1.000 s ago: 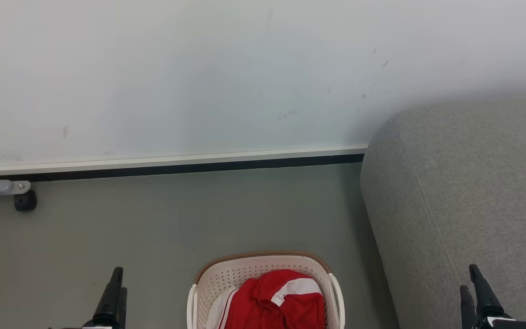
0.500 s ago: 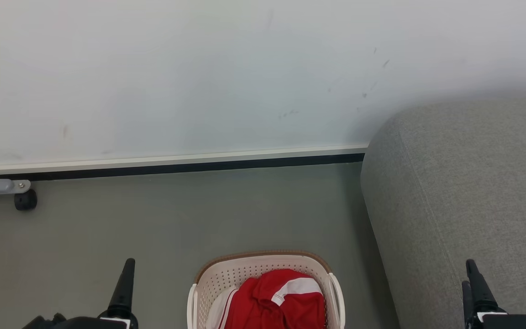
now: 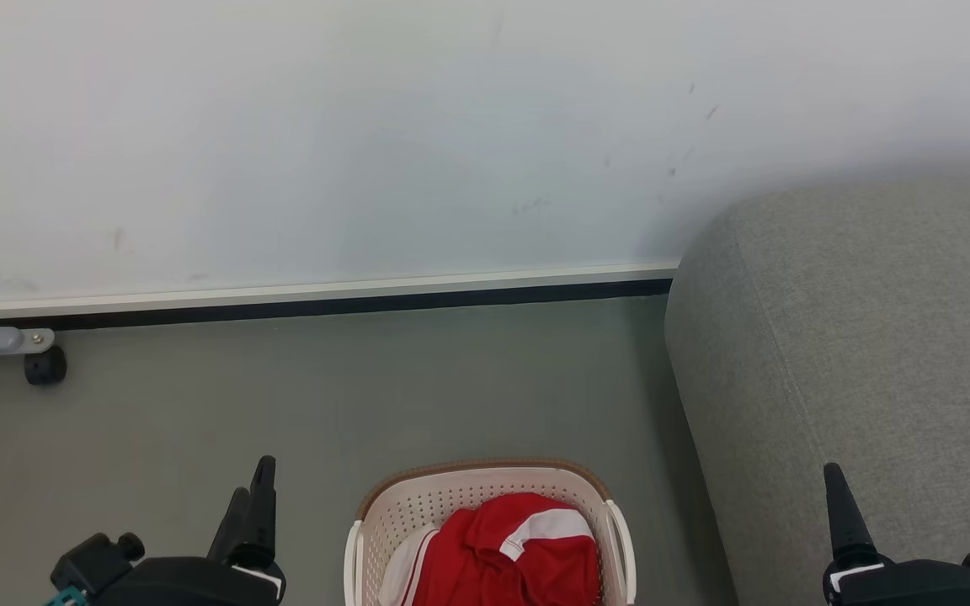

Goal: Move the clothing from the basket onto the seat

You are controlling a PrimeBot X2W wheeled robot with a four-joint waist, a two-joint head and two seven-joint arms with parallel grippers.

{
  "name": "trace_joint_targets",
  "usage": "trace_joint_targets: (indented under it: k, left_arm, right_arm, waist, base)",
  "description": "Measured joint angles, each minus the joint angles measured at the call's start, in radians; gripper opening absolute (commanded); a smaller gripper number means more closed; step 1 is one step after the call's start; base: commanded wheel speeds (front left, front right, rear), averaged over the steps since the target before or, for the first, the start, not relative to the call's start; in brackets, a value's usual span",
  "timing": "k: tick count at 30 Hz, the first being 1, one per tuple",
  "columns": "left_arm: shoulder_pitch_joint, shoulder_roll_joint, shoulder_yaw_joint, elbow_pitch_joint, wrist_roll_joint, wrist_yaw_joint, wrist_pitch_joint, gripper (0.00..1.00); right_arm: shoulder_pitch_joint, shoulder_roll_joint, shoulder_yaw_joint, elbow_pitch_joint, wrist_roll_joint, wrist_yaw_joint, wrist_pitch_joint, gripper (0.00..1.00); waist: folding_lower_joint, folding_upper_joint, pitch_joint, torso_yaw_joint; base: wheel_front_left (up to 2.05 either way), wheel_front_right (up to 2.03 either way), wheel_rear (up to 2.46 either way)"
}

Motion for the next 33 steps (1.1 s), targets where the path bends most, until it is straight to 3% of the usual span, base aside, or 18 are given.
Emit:
trace_joint_targets:
  k: [33]
  left_arm:
    - [0.006,0.038,-0.076,-0.023,0.55,0.084,-0.119,1.0]
  right_arm:
    - [0.001,-0.037,0.133,-0.03,-0.51,-0.083,-0.12,1.0]
  waist:
    - [-0.0002,0.0,0.001,-0.006]
  base:
    - [0.0,0.0,0.0]
